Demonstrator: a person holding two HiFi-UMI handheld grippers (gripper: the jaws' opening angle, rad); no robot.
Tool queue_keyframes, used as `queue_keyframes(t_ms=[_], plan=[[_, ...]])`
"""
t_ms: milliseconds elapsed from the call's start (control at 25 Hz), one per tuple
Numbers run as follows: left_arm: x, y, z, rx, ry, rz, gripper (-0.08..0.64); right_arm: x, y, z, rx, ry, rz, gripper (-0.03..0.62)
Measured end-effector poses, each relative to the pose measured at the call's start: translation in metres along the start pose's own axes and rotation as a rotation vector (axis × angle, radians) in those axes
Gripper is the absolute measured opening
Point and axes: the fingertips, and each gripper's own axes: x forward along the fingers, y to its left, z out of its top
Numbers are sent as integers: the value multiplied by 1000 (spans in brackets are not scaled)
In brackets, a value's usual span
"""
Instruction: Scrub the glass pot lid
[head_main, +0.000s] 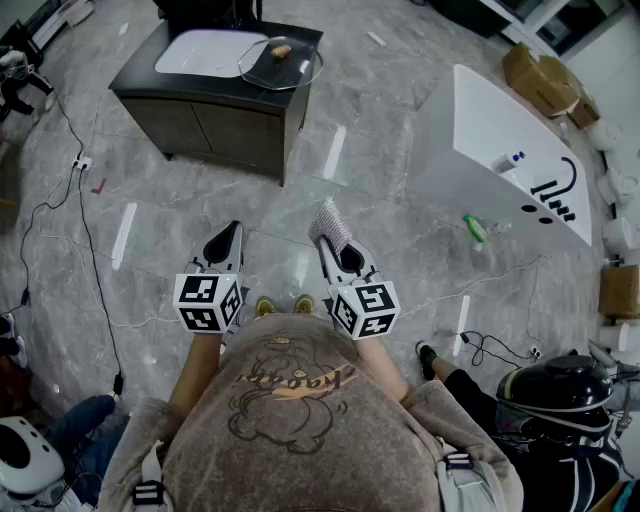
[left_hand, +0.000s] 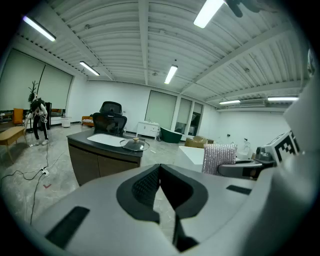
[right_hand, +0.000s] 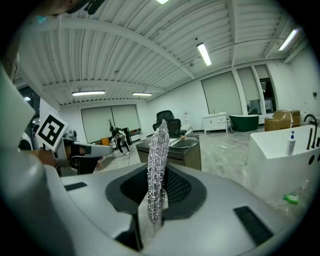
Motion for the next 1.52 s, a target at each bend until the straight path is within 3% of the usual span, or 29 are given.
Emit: queue_keyframes(t_ms=[200, 520, 800, 1200, 1520], plan=[[6, 10, -4, -9, 13, 4, 17, 9, 2, 2, 21, -10, 13, 80], [12, 32, -13, 5, 21, -26, 17, 14, -1, -5, 38, -31, -44, 80], [37, 53, 0, 5, 10, -33, 17, 46, -5, 11, 24, -50, -46, 80], [122, 91, 30, 4, 9, -18, 18, 142, -47, 43, 16, -55, -2, 80], [213, 119, 76, -18, 11, -15, 18, 225, -104, 88, 21, -36, 24, 80]])
